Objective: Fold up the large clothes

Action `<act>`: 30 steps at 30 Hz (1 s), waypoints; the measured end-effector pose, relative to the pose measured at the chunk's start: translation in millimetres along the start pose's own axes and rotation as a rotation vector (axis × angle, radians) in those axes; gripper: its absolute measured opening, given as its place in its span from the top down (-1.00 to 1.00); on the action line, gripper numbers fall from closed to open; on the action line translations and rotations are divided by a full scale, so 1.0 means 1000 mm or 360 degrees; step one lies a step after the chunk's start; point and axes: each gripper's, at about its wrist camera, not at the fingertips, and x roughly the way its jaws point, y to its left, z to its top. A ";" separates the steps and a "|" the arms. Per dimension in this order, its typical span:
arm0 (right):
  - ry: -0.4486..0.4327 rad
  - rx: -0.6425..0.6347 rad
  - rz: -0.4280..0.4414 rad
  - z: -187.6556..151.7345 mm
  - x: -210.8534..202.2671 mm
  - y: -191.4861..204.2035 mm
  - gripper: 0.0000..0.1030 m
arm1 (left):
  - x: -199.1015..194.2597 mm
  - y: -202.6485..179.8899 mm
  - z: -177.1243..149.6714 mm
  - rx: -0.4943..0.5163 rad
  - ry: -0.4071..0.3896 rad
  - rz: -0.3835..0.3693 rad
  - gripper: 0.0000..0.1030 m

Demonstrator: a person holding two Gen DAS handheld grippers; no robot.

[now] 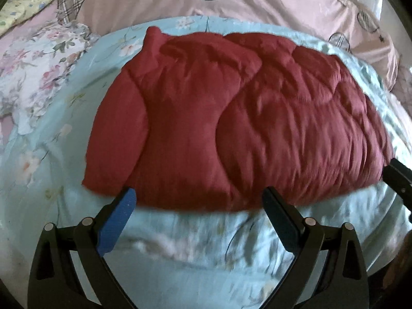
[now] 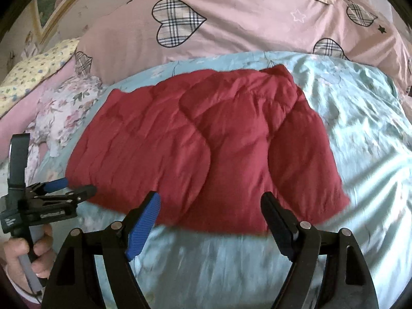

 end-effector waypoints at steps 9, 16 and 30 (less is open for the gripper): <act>0.0078 -0.0015 -0.0024 -0.032 -0.014 0.010 -0.71 | -0.023 -0.003 -0.029 0.0051 0.0003 0.0120 -0.93; 0.0029 -0.0069 -0.0078 -0.039 -0.031 0.022 -0.80 | -0.044 -0.020 -0.035 0.0134 -0.0038 0.0110 -0.93; -0.0061 -0.0092 -0.0079 -0.010 -0.054 0.028 -0.89 | -0.065 -0.033 -0.027 0.0165 -0.0106 0.0073 -0.93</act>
